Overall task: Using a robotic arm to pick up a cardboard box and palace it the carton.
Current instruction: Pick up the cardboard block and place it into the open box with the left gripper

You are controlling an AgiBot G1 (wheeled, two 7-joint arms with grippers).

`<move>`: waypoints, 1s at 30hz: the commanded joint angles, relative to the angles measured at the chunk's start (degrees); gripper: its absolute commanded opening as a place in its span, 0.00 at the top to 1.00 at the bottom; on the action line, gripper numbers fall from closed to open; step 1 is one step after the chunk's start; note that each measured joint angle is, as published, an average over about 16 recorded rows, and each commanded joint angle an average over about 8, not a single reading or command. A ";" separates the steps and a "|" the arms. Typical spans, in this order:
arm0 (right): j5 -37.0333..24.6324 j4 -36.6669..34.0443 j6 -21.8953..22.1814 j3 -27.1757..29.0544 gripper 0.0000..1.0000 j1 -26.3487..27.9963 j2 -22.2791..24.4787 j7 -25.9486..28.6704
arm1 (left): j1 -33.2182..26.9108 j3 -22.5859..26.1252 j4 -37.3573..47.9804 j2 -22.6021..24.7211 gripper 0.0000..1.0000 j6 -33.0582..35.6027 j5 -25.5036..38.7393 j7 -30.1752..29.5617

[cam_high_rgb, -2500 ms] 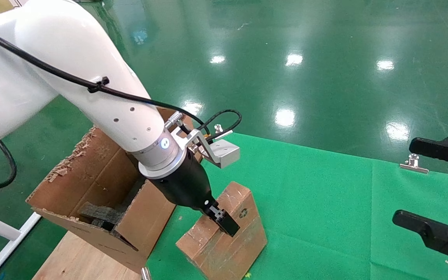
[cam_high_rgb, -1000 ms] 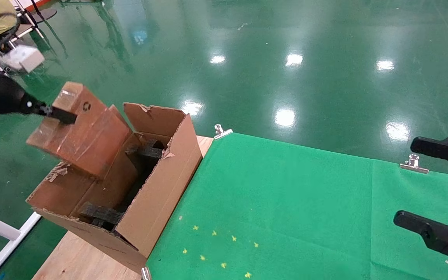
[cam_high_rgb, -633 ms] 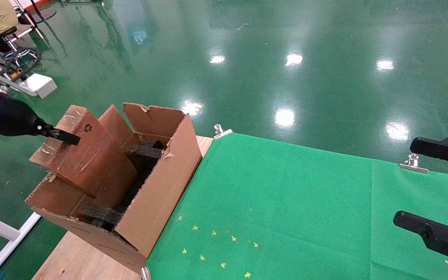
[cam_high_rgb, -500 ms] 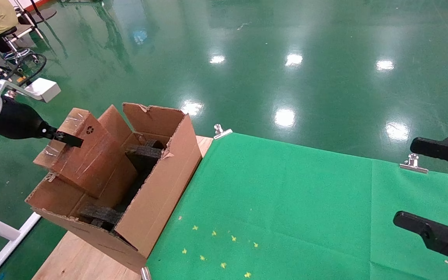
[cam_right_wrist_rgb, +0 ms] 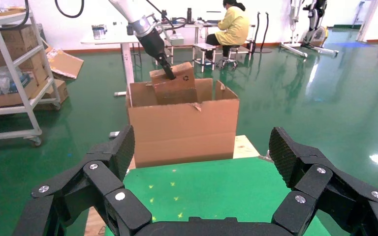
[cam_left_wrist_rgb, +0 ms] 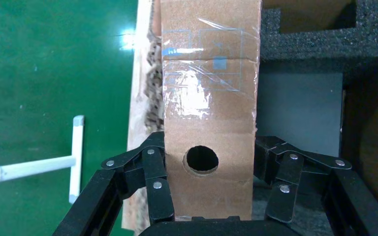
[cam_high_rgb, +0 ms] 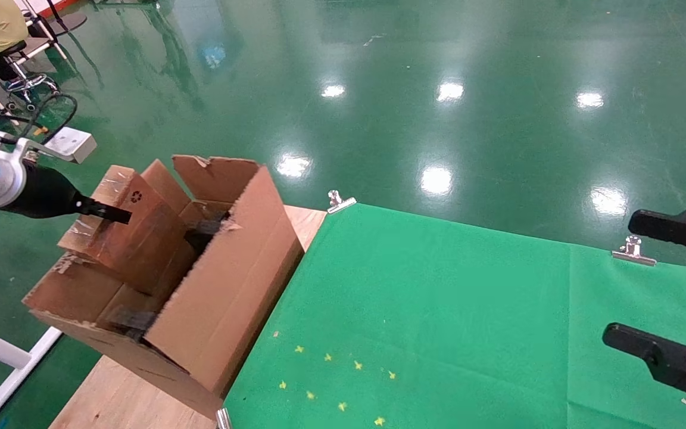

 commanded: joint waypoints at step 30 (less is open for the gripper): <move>0.00 0.00 0.00 0.00 0.00 0.00 0.00 0.00 | 1.92 1.64 2.27 2.49 1.00 2.96 2.34 -0.59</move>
